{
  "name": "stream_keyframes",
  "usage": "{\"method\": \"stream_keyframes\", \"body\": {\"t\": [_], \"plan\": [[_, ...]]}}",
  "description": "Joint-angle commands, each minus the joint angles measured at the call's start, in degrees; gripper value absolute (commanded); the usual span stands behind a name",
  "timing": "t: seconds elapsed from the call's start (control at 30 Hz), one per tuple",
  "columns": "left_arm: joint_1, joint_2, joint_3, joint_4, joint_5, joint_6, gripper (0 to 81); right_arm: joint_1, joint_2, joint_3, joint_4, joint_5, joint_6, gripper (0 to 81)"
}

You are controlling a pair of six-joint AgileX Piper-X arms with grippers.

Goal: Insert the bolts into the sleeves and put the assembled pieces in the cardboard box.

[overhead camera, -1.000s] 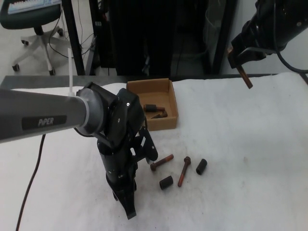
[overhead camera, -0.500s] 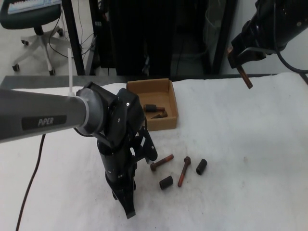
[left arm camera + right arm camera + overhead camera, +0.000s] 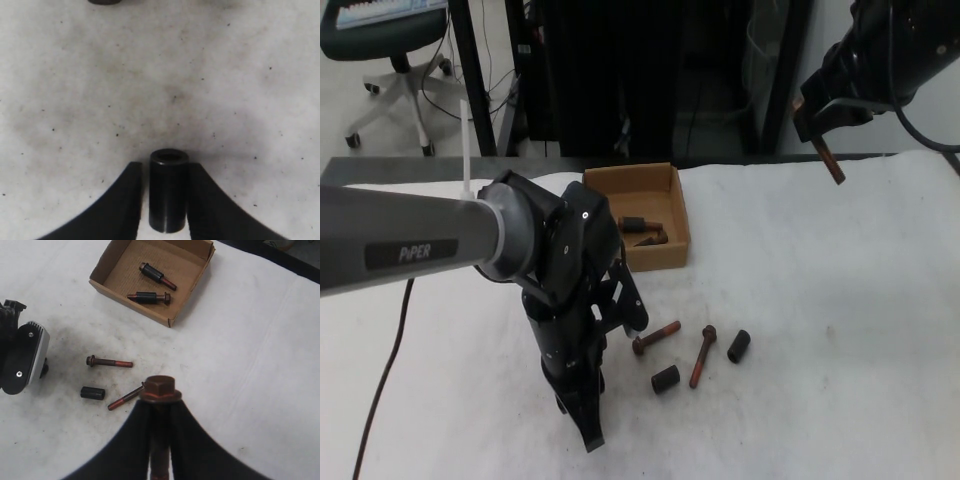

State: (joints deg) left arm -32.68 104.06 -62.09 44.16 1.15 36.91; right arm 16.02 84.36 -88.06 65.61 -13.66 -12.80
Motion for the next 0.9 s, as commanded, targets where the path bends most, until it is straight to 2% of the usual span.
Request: {"method": "stream_keyframes", "body": {"t": [0.0, 0.13, 0.17, 0.27, 0.37, 0.47, 0.53, 0.63, 0.7, 0.87], "plan": [[-0.25, -0.06, 0.11, -0.45, 0.18, 0.01, 28.7, -0.17, -0.58, -0.14, 0.13, -0.85, -0.50, 0.8], [-0.25, -0.06, 0.11, -0.41, -0.25, 0.01, 27.7, -0.17, -0.58, -0.14, 0.13, -0.85, -0.50, 0.8], [-0.25, -0.06, 0.11, -0.41, -0.25, 0.01, 23.7, -0.17, -0.58, -0.14, 0.13, -0.85, -0.50, 0.8], [-0.25, -0.06, 0.11, -0.41, -0.25, 0.11, 0.0, -0.17, -0.58, -0.14, 0.13, -0.85, -0.50, 0.8], [-0.25, -0.06, 0.11, 0.01, -1.15, -0.03, 0.3, -0.17, -0.58, -0.14, -0.32, -0.85, -0.49, 0.8], [-0.25, -0.46, 0.11, 0.66, -0.38, -4.75, 0.3, -0.17, -0.69, -0.14, -2.07, -0.85, -0.49, 0.8], [0.04, -1.30, 0.11, -0.09, 4.42, -9.78, 0.3, -0.17, -0.89, -0.14, -4.07, -0.85, 0.95, 0.8], [0.63, -3.67, 0.11, -4.69, 15.21, -20.03, 0.3, -0.63, -2.17, -0.14, -10.53, -0.85, 5.44, 0.8], [0.74, -6.23, 0.11, -8.75, 19.53, -24.92, 0.3, -1.16, -3.44, -0.14, -15.65, -2.31, 9.42, 0.8], [1.18, -14.73, 1.36, -20.93, 24.49, -32.40, 0.3, -4.49, -6.12, 2.12, -31.42, -13.84, 19.49, 0.8]]}}
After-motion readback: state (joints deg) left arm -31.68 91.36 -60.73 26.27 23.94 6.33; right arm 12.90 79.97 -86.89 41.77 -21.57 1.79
